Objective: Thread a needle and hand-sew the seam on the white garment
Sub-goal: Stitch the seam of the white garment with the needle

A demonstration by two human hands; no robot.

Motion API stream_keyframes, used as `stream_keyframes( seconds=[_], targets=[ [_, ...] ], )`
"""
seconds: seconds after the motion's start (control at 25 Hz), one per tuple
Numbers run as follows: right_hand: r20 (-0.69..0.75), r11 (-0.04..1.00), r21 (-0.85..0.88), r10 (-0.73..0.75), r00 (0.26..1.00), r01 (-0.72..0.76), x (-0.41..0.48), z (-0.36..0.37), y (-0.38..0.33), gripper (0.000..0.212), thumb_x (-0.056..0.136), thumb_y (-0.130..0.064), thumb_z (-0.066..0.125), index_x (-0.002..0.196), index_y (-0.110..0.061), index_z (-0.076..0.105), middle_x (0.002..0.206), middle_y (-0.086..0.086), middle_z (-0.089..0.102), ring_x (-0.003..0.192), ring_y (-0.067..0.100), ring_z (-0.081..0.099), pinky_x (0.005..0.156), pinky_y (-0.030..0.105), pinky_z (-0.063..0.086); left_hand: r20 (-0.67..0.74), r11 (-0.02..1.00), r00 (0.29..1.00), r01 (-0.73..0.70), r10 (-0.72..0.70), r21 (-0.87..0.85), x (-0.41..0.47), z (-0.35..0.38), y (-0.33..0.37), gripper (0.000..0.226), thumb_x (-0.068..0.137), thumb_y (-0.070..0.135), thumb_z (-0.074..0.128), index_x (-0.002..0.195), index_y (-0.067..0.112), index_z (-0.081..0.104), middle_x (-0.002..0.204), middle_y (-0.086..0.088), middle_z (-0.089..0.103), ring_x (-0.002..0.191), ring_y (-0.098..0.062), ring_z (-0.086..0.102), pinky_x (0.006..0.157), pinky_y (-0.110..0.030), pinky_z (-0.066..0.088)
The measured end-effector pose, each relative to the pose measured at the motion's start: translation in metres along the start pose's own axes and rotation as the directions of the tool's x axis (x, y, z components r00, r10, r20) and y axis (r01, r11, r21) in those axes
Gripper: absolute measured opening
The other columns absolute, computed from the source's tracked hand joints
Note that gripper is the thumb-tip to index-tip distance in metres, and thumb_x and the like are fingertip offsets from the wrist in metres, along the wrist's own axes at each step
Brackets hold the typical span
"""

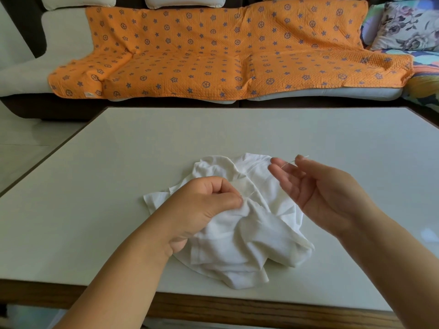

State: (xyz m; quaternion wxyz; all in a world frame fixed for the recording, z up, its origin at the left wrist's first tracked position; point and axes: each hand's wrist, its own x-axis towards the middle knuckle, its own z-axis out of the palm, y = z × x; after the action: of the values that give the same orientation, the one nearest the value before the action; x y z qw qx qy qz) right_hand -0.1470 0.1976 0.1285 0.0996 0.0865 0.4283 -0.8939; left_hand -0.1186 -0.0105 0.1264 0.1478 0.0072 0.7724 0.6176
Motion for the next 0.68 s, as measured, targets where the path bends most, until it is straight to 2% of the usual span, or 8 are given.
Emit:
stream_keyframes(
  seconds=[0.04,0.12,0.24,0.32,0.4,0.52,0.6,0.68],
  targets=[
    [0.011,1.0,0.026,-0.014,1.0,0.014,0.003,-0.001,0.0,0.024,0.102,-0.004,0.037,0.082,-0.007,0.051,0.096,0.025,0.071,0.088,0.033,0.073,0.07,0.035,0.062,0.009,1.0,1.0,-0.004,0.004,-0.027,-0.001,-0.001,0.001,0.003,0.067,0.03,0.07,0.064,0.028,0.069,0.071,0.012,0.066,0.074,0.0,0.059,0.079,-0.023,0.04],
    [-0.012,0.994,-0.063,-0.093,0.996,0.092,0.008,-0.005,0.0,0.02,0.101,-0.002,0.038,0.086,-0.007,0.05,0.098,0.026,0.071,0.1,0.039,0.07,0.085,0.045,0.059,0.027,0.997,1.0,-0.009,0.011,-0.073,-0.001,-0.003,0.001,0.003,0.067,0.028,0.069,0.064,0.027,0.069,0.072,0.01,0.066,0.075,-0.002,0.059,0.079,-0.023,0.04],
    [-0.109,0.912,-0.352,-0.264,0.958,0.211,0.011,-0.01,0.001,0.012,0.102,-0.008,0.041,0.094,-0.009,0.05,0.096,0.017,0.074,0.099,0.028,0.071,0.095,0.044,0.053,0.045,0.995,0.999,-0.006,0.01,-0.1,-0.003,-0.006,0.003,0.003,0.069,0.027,0.069,0.065,0.027,0.069,0.074,0.007,0.065,0.077,-0.006,0.059,0.08,-0.023,0.041],
    [-0.128,0.803,-0.539,-0.377,0.917,0.255,0.013,-0.013,0.002,0.012,0.103,-0.016,0.042,0.095,-0.012,0.051,0.094,0.006,0.076,0.099,0.018,0.071,0.097,0.039,0.052,0.059,0.993,0.998,-0.002,0.009,-0.119,-0.004,-0.008,0.004,0.005,0.069,0.025,0.068,0.065,0.027,0.068,0.072,0.006,0.063,0.073,-0.006,0.058,0.076,-0.022,0.041],
    [-0.106,0.646,-0.713,-0.483,0.869,0.272,0.015,-0.017,0.003,0.01,0.101,-0.02,0.042,0.095,-0.018,0.05,0.093,-0.007,0.076,0.101,0.011,0.068,0.096,0.035,0.051,0.08,0.99,0.997,0.004,0.008,-0.144,-0.005,-0.01,0.005,0.006,0.07,0.024,0.068,0.064,0.026,0.068,0.07,0.006,0.062,0.071,-0.006,0.058,0.073,-0.023,0.041],
    [-0.058,0.435,-0.865,-0.582,0.811,0.25,0.015,-0.018,0.002,0.007,0.101,-0.022,0.041,0.097,-0.02,0.046,0.096,-0.017,0.073,0.095,0.02,0.064,0.077,0.025,0.049,0.093,0.986,0.996,0.004,0.012,-0.167,-0.006,-0.013,0.006,0.007,0.07,0.023,0.068,0.064,0.026,0.068,0.07,0.006,0.062,0.071,-0.007,0.057,0.072,-0.025,0.04],
    [-0.038,0.351,-0.908,-0.612,0.79,0.228,0.014,-0.018,0.001,0.007,0.101,-0.021,0.039,0.1,-0.018,0.045,0.097,-0.019,0.07,0.093,0.021,0.061,0.066,0.02,0.044,0.085,0.986,0.996,0.004,0.01,-0.165,-0.006,-0.014,0.006,0.007,0.07,0.023,0.068,0.064,0.026,0.068,0.07,0.007,0.062,0.07,-0.006,0.058,0.072,-0.024,0.041],
    [-0.026,0.332,-0.917,-0.601,0.799,0.22,0.013,-0.016,0.002,0.007,0.101,-0.019,0.039,0.099,-0.017,0.045,0.094,-0.018,0.07,0.093,0.019,0.062,0.067,0.021,0.045,0.087,0.987,0.996,0.004,0.01,-0.162,-0.007,-0.014,0.006,0.007,0.071,0.023,0.069,0.064,0.026,0.068,0.07,0.008,0.063,0.07,-0.005,0.059,0.071,-0.023,0.041]
  ],
)
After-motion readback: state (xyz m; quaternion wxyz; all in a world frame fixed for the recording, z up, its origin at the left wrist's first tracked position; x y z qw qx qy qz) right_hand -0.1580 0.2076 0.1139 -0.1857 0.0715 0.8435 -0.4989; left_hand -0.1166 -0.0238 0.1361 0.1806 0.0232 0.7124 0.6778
